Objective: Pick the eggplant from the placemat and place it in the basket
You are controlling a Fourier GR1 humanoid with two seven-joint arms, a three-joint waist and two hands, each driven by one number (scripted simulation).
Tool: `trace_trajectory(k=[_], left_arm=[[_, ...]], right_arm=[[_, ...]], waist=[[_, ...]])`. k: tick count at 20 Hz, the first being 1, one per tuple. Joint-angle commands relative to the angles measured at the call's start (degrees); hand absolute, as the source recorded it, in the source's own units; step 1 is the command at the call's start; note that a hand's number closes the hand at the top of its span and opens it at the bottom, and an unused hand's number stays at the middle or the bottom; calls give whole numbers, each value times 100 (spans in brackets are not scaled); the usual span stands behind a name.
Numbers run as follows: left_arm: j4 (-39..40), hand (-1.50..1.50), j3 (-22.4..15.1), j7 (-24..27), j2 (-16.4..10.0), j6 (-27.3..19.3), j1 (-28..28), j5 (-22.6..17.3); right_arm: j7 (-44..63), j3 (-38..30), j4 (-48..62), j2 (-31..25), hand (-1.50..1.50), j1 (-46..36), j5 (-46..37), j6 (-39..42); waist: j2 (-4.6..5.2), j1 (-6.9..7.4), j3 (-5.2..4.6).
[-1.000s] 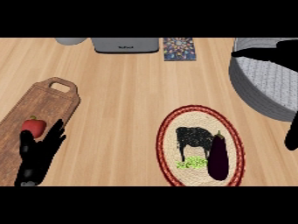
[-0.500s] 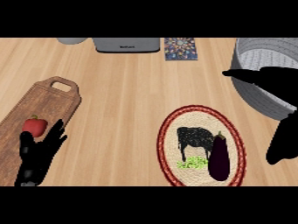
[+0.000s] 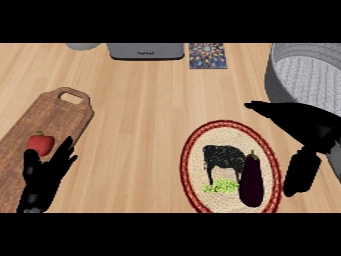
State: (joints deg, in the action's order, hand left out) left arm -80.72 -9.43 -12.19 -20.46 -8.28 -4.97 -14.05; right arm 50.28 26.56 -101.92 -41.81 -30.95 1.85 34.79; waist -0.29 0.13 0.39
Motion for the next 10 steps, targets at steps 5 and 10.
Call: trace_trajectory(k=[5, 10], left_arm=[[-223, 0, -100, -308, 155, -50, -408, 224], [-65, 0, 40, -402, 295, -18, -116, 293]], right_arm=[[-320, 159, 152, 577, -150, 811, -1171, -176], [-1096, -135, 367, 619, -150, 1163, -1660, -135]], waist=[[25, 13, -37], [30, -4, -36]])
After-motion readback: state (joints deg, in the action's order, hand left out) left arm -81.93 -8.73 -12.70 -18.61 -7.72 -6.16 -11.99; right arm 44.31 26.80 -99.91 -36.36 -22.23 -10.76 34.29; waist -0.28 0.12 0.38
